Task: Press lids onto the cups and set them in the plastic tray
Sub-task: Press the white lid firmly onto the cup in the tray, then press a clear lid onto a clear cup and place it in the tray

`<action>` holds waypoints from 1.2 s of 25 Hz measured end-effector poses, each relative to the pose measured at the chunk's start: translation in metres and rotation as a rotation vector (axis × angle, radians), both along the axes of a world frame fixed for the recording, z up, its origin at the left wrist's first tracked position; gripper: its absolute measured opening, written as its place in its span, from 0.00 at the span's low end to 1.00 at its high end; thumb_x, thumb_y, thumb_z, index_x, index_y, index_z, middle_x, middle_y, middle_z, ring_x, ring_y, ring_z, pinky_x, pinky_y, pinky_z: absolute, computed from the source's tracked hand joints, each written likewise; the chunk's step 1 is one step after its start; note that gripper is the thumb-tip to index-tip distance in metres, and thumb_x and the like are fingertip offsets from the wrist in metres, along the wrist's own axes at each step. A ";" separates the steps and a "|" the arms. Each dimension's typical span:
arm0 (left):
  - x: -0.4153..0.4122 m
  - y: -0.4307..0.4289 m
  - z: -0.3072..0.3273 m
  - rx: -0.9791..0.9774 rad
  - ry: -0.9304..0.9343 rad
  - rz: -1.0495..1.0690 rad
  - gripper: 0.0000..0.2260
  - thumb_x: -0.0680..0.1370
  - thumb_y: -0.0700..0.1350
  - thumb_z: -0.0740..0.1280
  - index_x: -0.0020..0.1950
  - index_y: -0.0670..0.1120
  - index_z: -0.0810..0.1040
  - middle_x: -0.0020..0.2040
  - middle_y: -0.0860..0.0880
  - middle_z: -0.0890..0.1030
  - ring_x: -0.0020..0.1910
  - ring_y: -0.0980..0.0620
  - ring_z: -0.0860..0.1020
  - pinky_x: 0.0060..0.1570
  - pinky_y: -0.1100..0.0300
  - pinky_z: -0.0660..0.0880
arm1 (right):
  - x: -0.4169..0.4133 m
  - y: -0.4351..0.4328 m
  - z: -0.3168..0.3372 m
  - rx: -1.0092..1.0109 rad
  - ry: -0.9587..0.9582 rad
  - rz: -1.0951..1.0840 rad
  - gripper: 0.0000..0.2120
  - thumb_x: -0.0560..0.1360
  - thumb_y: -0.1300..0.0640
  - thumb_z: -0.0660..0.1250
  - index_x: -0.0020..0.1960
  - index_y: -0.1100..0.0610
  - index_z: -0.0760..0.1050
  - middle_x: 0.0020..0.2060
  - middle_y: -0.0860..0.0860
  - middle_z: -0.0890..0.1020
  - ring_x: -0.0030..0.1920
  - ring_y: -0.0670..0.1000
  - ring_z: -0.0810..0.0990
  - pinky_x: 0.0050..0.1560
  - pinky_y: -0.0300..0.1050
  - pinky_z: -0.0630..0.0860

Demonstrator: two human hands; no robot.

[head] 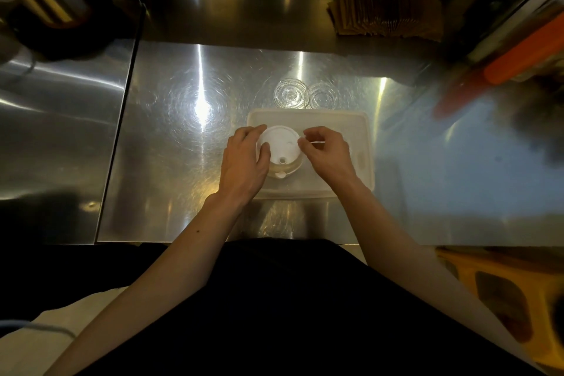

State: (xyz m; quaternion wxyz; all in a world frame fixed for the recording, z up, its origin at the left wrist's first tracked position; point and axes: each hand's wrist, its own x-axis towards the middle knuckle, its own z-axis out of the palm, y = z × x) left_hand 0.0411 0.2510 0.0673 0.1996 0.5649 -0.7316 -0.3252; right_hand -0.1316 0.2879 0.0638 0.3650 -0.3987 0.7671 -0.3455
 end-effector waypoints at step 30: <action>-0.087 -0.174 -0.010 -0.029 -0.307 -0.442 0.27 0.76 0.54 0.67 0.74 0.49 0.66 0.74 0.43 0.67 0.71 0.41 0.67 0.66 0.47 0.68 | -0.106 -0.135 -0.012 0.150 0.592 0.420 0.26 0.75 0.50 0.70 0.71 0.53 0.69 0.67 0.57 0.74 0.65 0.58 0.74 0.62 0.54 0.74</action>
